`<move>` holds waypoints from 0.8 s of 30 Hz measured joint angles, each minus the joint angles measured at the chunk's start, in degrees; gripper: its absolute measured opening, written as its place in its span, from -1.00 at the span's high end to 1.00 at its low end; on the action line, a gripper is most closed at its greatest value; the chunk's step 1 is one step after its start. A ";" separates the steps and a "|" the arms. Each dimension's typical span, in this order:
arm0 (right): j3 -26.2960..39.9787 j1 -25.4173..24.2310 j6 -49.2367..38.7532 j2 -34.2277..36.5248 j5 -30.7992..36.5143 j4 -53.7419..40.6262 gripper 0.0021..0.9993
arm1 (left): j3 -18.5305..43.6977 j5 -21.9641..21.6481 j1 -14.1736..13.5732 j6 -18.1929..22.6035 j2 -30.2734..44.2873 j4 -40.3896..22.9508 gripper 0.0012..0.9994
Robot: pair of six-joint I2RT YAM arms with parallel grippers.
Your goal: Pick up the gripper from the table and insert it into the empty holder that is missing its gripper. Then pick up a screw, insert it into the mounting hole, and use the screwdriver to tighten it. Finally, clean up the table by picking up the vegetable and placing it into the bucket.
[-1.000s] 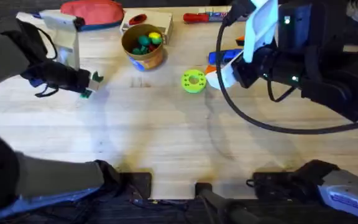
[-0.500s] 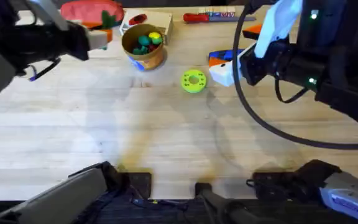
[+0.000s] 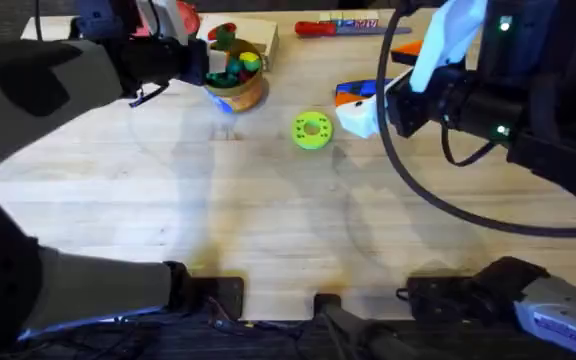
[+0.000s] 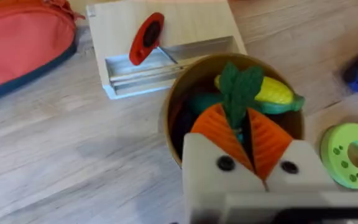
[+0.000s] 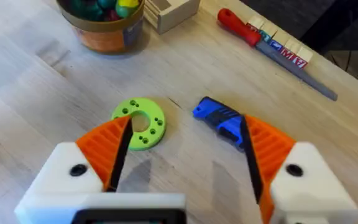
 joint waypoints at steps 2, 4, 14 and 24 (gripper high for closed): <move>0.00 0.00 0.00 0.00 0.02 -0.02 -0.98 | -0.02 -1.35 -0.16 -1.01 0.66 0.51 0.94; 0.00 0.00 0.00 0.01 0.01 -0.01 -0.98 | -0.01 -2.66 -0.23 -1.58 0.49 0.57 0.43; 0.76 0.00 6.00 -3.07 0.00 -8.23 -0.98 | -0.02 -4.14 -0.23 -2.14 -4.52 -3.55 -0.98; 14.62 0.00 11.79 -16.93 0.00 -34.07 -0.98 | 0.00 -4.74 -4.87 7.17 -32.78 -29.53 -0.98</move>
